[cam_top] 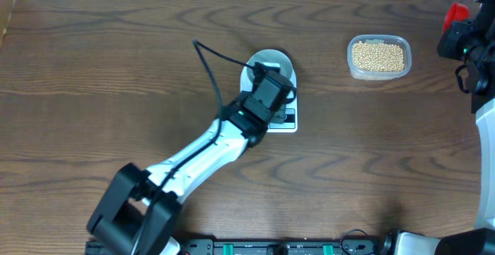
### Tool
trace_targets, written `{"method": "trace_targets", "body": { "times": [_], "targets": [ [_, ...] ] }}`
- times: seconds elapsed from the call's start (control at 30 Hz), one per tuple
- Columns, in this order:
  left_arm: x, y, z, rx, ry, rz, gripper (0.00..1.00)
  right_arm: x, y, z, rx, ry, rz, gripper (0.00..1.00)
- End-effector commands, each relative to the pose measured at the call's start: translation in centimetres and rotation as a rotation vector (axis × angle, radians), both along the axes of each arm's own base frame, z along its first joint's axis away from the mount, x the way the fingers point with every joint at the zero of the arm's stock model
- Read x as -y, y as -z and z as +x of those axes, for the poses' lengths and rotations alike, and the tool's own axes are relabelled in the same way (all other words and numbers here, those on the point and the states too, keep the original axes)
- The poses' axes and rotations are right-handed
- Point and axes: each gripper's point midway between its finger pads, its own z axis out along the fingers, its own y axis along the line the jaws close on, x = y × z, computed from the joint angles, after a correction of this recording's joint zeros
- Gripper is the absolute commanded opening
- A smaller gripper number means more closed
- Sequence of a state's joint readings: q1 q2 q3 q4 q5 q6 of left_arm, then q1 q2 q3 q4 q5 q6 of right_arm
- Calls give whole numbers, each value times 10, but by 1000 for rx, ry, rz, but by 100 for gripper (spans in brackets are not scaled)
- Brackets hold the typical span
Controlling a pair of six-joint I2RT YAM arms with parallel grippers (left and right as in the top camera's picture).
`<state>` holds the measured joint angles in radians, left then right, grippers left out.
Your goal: Scoop item into bowl and weigh 50g on scale
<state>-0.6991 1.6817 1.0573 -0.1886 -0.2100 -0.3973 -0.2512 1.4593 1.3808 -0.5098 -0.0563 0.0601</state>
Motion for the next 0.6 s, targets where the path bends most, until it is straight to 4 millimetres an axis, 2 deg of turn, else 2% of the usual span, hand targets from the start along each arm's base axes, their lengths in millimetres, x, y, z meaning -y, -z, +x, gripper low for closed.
{"method": "trace_targets", "body": {
  "times": [0.0, 0.17, 0.57],
  "targets": [
    [-5, 25, 4, 11, -88, 62, 7, 1, -7, 1, 14, 2, 6, 1],
    [-11, 45, 5, -11, -247, 16, 7, 0, -5, -1, 1, -12, -11, 1],
    [-11, 56, 0, -38, -249, 37, 7, 0, -4, -1, -3, -11, -9, 1]
  ]
}}
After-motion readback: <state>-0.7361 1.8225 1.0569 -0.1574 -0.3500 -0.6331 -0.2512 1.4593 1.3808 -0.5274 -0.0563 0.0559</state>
